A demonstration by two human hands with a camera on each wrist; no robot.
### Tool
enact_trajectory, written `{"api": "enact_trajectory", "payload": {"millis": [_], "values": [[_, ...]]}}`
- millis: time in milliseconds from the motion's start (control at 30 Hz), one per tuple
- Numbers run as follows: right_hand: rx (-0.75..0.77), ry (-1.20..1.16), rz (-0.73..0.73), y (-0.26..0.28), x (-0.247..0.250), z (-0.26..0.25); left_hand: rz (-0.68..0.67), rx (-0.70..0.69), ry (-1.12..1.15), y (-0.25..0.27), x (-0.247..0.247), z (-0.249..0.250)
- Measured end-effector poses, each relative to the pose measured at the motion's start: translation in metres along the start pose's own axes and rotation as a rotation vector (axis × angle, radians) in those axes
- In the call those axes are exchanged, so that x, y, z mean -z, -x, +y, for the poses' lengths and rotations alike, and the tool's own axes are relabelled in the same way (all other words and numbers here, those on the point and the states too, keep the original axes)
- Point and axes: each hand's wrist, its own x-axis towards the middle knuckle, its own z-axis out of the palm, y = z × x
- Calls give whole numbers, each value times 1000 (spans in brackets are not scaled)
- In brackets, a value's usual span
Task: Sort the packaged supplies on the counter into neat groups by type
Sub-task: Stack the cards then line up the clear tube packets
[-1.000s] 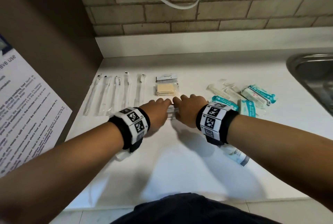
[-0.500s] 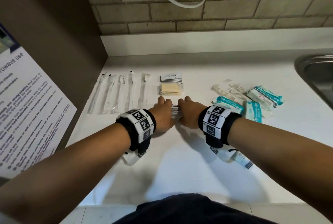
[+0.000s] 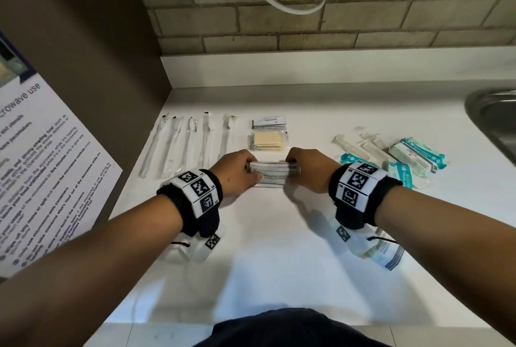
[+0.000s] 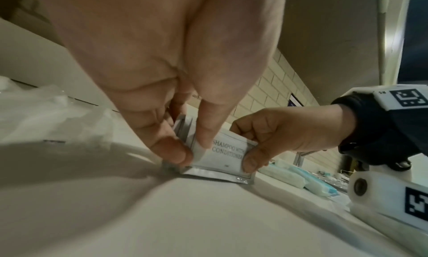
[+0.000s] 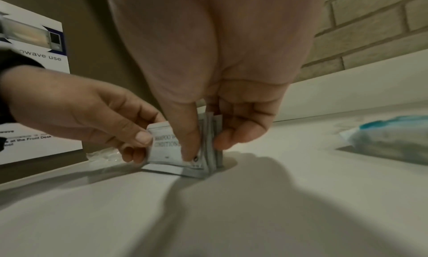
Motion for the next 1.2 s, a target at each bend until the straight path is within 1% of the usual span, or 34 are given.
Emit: {"api": "enact_trajectory", "payload": {"millis": [133, 200, 267, 400, 467, 533, 600, 667, 700, 733, 800, 867, 933, 1067, 1200], "values": [[-14, 23, -10, -7, 6, -2, 34, 17, 71, -4, 1, -3], [-32, 6, -46, -11, 10, -2, 18, 27, 74, -7, 4, -2], [-55, -58, -96, -15, 15, -2, -16, 48, 90, -10, 8, -1], [-155, -277, -188, -22, 18, -2, -69, 174, 143, -19, 9, -1], [-183, -253, -171, -27, 17, -1, -44, 209, 123, -23, 7, -1], [-201, -201, -160, -31, 15, 0, -18, 197, 17, -26, 6, 1], [-201, -76, -151, -33, 15, -2, -4, 165, -88, -27, 6, 7], [-185, 79, -111, -33, 15, -3, -6, 131, -171, -29, 7, 13], [-190, 109, -93, -32, 16, -4, -8, 119, -210, -29, 8, 14], [-188, 111, -88, -31, 16, -4, -10, 110, -247, -30, 8, 15], [-162, 98, -123, -29, 18, -6, -16, 95, -281, -32, 10, 15], [-113, 67, -153, -25, 18, -8, -23, 73, -272, -33, 13, 14], [-63, 63, -144, -22, 17, -9, -27, 50, -265, -33, 15, 15], [-29, 127, -117, -19, 17, -10, -64, 31, -281, -30, 14, 14], [-2, 200, -132, -21, 15, -14, -98, -13, -349, -28, 7, 16]]}}
